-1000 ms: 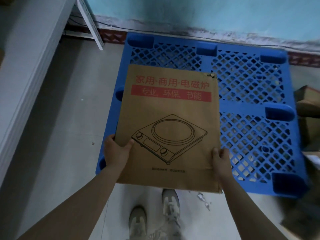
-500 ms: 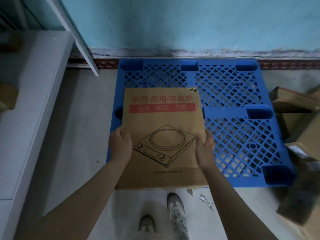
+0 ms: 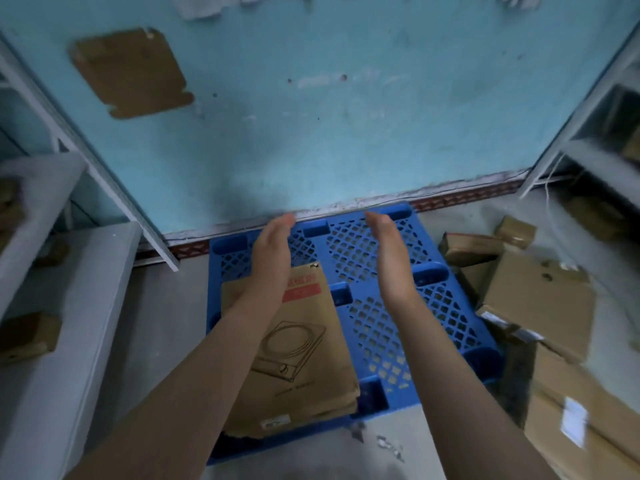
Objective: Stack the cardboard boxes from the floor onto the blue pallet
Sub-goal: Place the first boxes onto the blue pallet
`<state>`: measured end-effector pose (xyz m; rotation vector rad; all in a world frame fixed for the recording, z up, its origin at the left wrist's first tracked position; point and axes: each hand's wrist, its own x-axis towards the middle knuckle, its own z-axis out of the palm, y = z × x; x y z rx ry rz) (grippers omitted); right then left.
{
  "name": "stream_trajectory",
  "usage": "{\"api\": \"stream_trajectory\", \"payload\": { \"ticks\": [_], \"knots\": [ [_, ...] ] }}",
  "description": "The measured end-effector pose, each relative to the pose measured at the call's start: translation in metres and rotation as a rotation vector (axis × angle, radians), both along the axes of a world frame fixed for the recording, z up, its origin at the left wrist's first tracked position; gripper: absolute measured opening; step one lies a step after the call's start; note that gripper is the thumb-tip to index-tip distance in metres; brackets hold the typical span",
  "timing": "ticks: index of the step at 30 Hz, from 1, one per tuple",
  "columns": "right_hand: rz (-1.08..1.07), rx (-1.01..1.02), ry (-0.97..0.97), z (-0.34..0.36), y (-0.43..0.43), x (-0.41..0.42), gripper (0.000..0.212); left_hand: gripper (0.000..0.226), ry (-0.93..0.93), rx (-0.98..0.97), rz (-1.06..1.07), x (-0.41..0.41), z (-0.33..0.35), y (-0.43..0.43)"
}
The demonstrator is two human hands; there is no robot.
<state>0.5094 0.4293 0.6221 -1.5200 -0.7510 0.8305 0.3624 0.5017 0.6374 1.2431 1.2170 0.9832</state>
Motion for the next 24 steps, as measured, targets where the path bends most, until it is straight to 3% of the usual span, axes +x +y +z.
{"api": "stream_trajectory", "payload": {
  "ticks": [4,11,18,24],
  "knots": [
    [-0.11,0.115,-0.015,0.067,-0.065,0.055,0.042,0.033,0.018,0.112,-0.106,0.053,0.059,-0.044],
    [-0.207,0.196,-0.12,0.127,-0.196,0.191,0.049,0.029,-0.088,0.18,-0.207,0.185,0.115,-0.147],
    [-0.36,0.154,-0.15,0.138,-0.319,0.324,0.05,0.025,-0.202,0.08,-0.443,0.34,0.113,-0.258],
    [-0.473,0.109,-0.139,0.117,-0.372,0.411,0.053,0.031,-0.181,0.03,-0.59,0.445,0.096,-0.293]
  ]
}}
